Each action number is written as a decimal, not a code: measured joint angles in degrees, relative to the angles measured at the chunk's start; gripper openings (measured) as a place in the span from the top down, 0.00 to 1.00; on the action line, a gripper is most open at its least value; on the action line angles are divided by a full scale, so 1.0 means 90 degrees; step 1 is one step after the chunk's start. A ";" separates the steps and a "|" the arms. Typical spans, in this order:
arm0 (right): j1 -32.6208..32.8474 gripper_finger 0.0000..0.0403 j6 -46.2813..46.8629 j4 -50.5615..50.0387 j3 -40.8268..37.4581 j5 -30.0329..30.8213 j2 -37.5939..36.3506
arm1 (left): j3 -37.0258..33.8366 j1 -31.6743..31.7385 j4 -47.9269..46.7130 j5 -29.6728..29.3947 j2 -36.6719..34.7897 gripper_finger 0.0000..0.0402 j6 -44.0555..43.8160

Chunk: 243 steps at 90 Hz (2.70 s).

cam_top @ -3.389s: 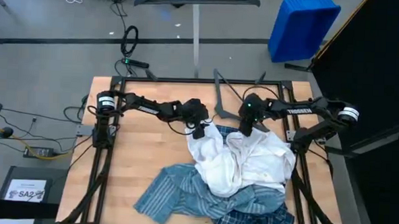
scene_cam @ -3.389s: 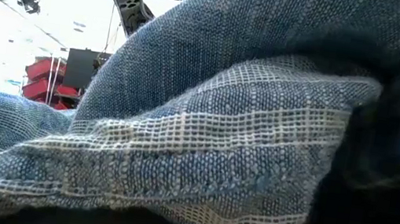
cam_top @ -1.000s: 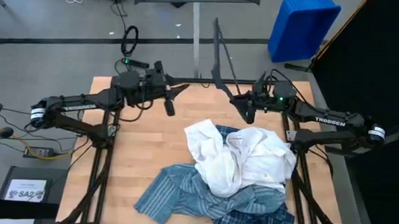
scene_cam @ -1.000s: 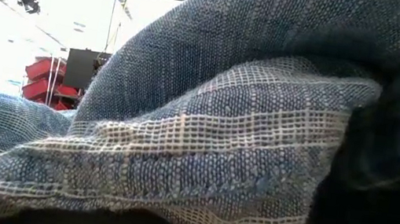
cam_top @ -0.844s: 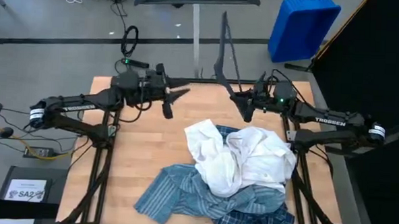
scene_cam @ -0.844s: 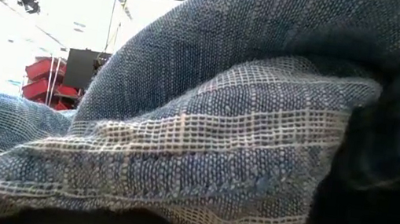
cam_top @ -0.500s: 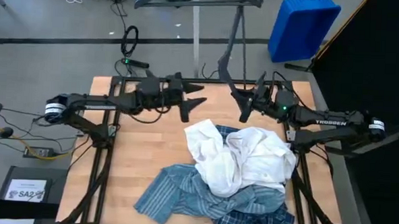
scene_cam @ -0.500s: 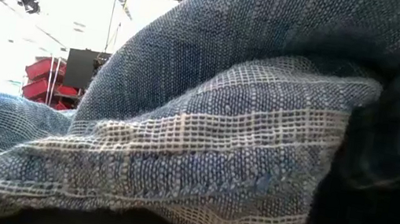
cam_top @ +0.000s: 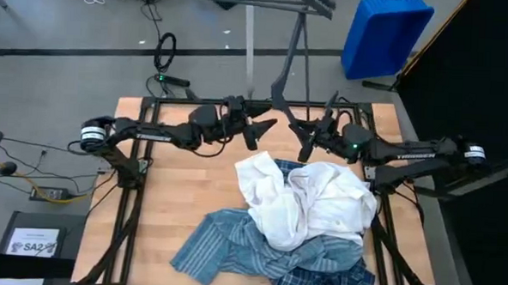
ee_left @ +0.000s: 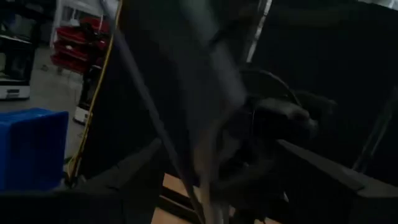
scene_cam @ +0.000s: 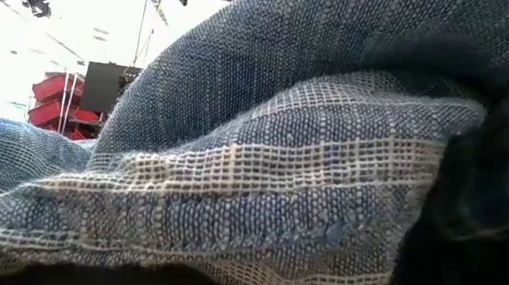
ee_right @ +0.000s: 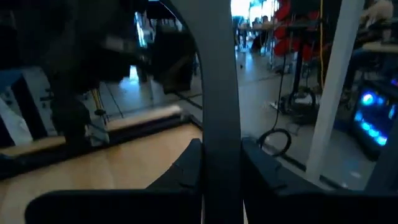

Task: Hang clothes
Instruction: Hang the black hanger on the hanging rack

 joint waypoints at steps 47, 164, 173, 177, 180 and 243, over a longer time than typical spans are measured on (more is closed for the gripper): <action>0.0506 0.91 0.0382 0.1951 0.0000 0.0168 0.1832 | 0.0004 0.0000 -0.0928 -0.0424 0.0367 0.46 -0.0399; 0.0098 0.57 -0.0832 0.0380 0.0000 -0.0340 -0.1064 | 0.0004 0.0295 -0.5290 0.0179 -0.2736 0.95 0.2212; -0.0481 0.57 -0.0650 0.0613 0.0000 -0.1131 -0.1280 | 0.0006 0.0371 -0.5531 0.0181 -0.2920 0.95 0.2499; -0.0785 0.56 -0.0531 0.0779 0.0000 -0.1509 -0.1358 | 0.0006 0.0434 -0.5723 0.0180 -0.2963 0.95 0.2541; -0.1030 0.56 -0.0457 0.0832 0.0000 -0.1788 -0.1430 | 0.0037 0.0496 -0.5916 0.0197 -0.2969 0.95 0.2597; -0.4445 0.55 -0.0278 -0.1985 0.3532 -0.6658 -0.0260 | 0.2084 0.1083 -0.8952 0.0471 -0.2790 0.95 0.3680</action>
